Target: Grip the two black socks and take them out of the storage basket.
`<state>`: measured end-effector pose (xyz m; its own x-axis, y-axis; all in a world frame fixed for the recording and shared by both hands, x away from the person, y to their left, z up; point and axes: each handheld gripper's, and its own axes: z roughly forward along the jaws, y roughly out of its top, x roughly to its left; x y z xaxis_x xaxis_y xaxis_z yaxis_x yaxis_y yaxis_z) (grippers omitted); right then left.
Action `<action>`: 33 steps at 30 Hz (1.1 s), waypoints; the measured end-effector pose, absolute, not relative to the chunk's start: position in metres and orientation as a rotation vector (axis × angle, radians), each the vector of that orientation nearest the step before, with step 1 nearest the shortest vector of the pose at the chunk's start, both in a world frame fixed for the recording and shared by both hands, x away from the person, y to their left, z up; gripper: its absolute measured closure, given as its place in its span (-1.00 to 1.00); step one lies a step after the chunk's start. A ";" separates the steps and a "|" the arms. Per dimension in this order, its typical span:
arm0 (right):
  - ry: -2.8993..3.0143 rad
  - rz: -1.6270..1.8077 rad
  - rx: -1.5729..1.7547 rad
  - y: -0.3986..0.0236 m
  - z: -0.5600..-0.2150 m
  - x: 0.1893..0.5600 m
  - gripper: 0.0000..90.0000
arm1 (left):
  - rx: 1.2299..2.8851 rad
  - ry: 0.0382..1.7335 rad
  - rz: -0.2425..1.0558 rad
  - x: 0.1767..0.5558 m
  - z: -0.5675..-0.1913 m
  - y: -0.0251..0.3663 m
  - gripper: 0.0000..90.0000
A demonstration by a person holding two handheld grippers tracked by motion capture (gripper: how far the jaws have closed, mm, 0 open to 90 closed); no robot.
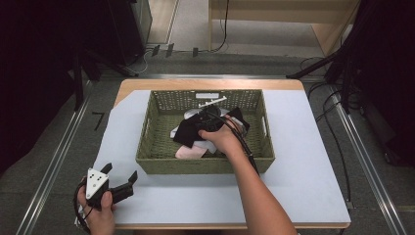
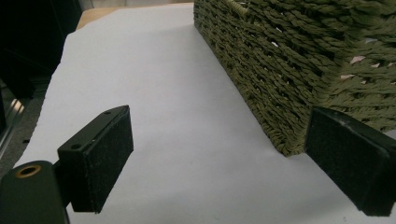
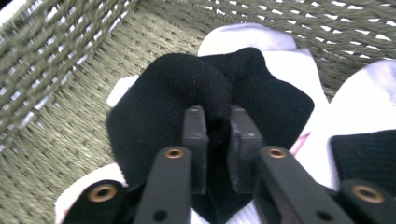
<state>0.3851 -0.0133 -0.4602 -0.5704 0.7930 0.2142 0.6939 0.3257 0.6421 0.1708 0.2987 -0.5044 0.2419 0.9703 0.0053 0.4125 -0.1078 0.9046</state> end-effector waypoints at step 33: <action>2.400 1.020 1.223 -0.008 -0.468 0.376 -0.46 | 1.678 1.292 0.829 0.171 -0.504 0.299 -0.79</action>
<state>0.3762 -0.0083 -0.4685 -0.6115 0.7872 0.0802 0.6039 0.3989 0.6901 0.1708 0.2985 -0.5045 0.2497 0.9683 0.0095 0.4129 -0.1154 0.9035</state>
